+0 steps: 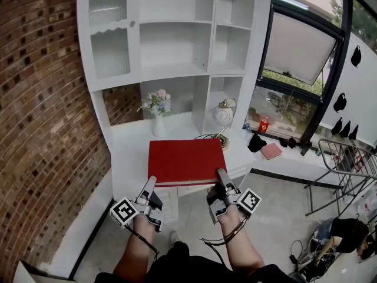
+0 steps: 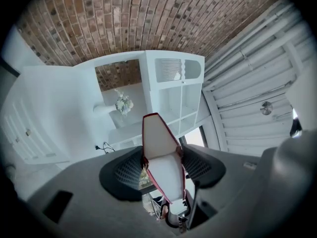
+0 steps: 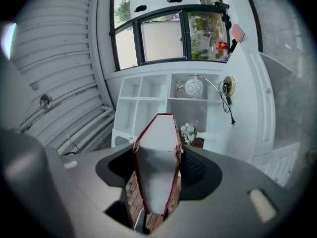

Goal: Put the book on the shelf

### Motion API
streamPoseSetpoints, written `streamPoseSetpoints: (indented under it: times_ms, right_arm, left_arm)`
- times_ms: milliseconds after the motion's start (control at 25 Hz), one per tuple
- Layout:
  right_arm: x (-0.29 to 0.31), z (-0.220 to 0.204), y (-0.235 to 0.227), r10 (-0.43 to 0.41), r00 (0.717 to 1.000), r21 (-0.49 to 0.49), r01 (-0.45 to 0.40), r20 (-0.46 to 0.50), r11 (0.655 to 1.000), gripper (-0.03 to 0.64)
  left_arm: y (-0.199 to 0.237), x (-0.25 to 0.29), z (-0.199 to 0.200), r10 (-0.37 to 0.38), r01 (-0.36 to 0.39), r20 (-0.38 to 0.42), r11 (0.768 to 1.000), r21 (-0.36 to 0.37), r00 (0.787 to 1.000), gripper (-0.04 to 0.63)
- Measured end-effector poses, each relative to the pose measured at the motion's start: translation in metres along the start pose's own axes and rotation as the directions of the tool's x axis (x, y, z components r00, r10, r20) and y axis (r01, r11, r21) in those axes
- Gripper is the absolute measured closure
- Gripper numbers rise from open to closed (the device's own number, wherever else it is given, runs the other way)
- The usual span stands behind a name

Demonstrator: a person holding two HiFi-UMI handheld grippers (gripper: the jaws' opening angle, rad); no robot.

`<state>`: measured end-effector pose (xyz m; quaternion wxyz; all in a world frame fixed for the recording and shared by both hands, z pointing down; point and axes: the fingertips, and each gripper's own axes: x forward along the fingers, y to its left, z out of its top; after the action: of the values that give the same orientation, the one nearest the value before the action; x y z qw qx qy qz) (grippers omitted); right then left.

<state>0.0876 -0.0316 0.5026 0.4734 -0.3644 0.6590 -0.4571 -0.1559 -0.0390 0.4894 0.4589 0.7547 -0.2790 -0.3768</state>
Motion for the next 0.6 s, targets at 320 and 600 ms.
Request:
streamPoseSetpoints:
  times_ms: [320,600]
  right_arm:
    - [0.086,0.032,-0.033,-0.035,0.999,0.012,0.035,-0.006,0.999,0.354]
    - [0.174,0.053,-0.061,-0.049,0.998,0.022,0.049,-0.025,0.999,0.354]
  left_arm:
    - [0.044,0.077,0.04,0.044,-0.044,-0.006,0.999,-0.006,0.999,0.345]
    - [0.09,0.142,0.088,0.094,-0.094,0.0,0.996,-0.009,0.996,0.345]
